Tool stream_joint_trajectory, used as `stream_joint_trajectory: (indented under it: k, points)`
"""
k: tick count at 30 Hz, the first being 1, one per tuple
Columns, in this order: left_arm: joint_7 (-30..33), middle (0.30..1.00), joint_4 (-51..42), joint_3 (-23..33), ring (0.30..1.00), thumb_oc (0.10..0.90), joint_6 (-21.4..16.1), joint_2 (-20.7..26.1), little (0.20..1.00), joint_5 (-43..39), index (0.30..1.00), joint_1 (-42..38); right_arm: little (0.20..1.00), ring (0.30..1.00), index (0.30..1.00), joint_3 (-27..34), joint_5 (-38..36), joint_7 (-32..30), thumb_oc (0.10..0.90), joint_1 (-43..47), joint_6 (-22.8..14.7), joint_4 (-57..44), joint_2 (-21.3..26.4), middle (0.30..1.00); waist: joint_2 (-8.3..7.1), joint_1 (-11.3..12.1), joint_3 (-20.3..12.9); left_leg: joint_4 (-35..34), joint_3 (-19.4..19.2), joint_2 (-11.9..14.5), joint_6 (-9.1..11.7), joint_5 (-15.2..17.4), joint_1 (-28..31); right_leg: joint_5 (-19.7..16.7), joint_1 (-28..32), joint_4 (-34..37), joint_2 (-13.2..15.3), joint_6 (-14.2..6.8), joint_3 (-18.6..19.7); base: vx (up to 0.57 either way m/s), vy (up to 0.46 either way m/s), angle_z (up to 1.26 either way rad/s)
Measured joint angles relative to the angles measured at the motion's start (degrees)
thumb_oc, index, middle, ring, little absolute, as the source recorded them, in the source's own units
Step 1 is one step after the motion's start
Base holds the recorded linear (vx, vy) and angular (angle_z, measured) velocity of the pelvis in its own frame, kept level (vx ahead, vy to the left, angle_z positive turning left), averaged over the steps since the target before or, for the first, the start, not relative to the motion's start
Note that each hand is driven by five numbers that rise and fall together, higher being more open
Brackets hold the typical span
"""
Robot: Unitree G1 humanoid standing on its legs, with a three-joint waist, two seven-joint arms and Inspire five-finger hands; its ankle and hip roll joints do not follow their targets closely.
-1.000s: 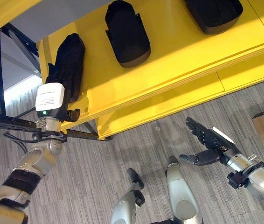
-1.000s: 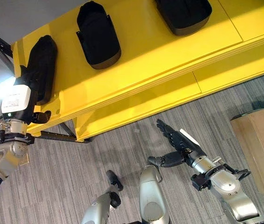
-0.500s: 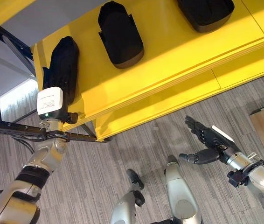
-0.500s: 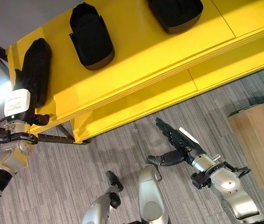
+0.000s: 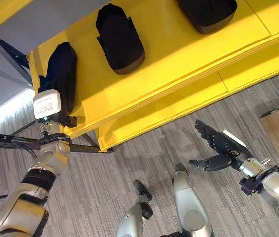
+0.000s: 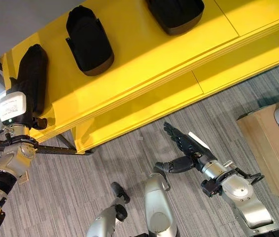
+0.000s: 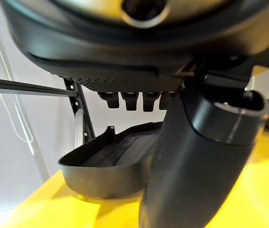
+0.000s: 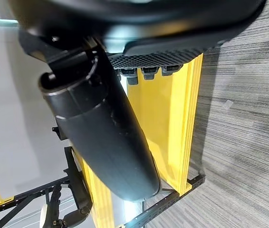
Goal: Move parts from the plastic box to the shelf.
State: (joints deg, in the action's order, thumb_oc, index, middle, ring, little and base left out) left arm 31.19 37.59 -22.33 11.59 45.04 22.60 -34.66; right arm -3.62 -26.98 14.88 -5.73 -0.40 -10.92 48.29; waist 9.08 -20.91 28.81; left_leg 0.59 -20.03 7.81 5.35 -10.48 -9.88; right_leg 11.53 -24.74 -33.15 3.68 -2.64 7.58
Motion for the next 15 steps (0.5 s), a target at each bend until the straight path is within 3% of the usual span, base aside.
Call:
stream_joint_trajectory:
  k: [8, 15]
  points:
    - [-0.1, 1.0, 3.7, -0.2, 1.0, 0.9, 2.1, -1.5, 1.0, -2.1, 1.0, -3.7, 1.0, 1.0, 1.0, -0.6, 0.0, 0.1, 0.9, 2.3, 1.0, 0.0, 0.1, 1.0, -0.08, -0.9, 0.0, 0.0, -0.2, 0.0, 0.0, 0.0, -0.2, -0.1, -0.2, 0.0, -0.1, 0.2, 0.1, 0.0, -0.001, 0.0]
    - [-0.3, 1.0, 5.2, -0.2, 1.0, 0.9, 3.9, -1.5, 1.0, -2.2, 1.0, -5.1, 1.0, 1.0, 1.0, -2.3, 0.0, 0.1, 0.9, 2.4, 1.4, 0.0, 0.1, 1.0, -1.74, -0.9, -0.8, 0.0, -0.7, 0.1, 0.1, 0.1, -0.3, 0.0, -0.8, -0.3, -0.5, 0.0, 0.7, -0.01, -0.006, -0.03]
